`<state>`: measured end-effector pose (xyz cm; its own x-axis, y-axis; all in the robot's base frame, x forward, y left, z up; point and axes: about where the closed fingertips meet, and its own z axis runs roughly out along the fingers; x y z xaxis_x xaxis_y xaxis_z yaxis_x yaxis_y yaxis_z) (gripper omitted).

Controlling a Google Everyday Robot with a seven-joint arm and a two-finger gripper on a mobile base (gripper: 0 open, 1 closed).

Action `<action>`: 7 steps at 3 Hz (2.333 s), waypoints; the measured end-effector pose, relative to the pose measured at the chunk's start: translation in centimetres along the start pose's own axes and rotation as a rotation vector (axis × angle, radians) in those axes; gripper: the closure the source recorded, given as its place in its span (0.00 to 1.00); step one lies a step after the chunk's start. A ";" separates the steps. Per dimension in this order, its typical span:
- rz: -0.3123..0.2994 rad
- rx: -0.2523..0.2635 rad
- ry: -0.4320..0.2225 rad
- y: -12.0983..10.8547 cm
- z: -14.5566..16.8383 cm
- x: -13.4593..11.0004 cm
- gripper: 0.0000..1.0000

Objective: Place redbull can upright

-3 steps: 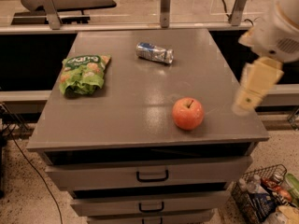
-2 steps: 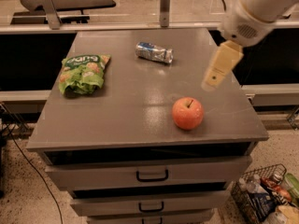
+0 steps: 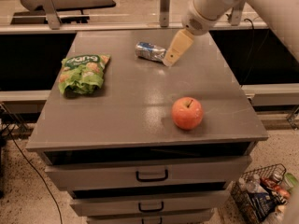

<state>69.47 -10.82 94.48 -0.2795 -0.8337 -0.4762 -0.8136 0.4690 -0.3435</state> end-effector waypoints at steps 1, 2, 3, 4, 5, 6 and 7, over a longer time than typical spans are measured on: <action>0.031 0.010 -0.045 -1.9 4.3 -3.1 0.00; 0.067 -0.011 -0.051 -3.0 8.4 -5.3 0.00; 0.096 -0.042 -0.020 -3.3 11.9 -6.2 0.00; 0.109 -0.080 0.021 -2.7 14.3 -6.6 0.00; 0.112 -0.120 0.080 -1.7 16.2 -6.7 0.00; 0.110 -0.155 0.124 -0.8 17.4 -6.4 0.18; 0.092 -0.172 0.125 -0.5 17.1 -6.9 0.41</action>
Offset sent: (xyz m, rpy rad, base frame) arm 0.1326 0.0829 -0.0480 0.1145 0.0347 -0.0537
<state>80.56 -0.29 84.14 -0.4092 -0.8243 -0.3912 -0.8537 0.4973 -0.1548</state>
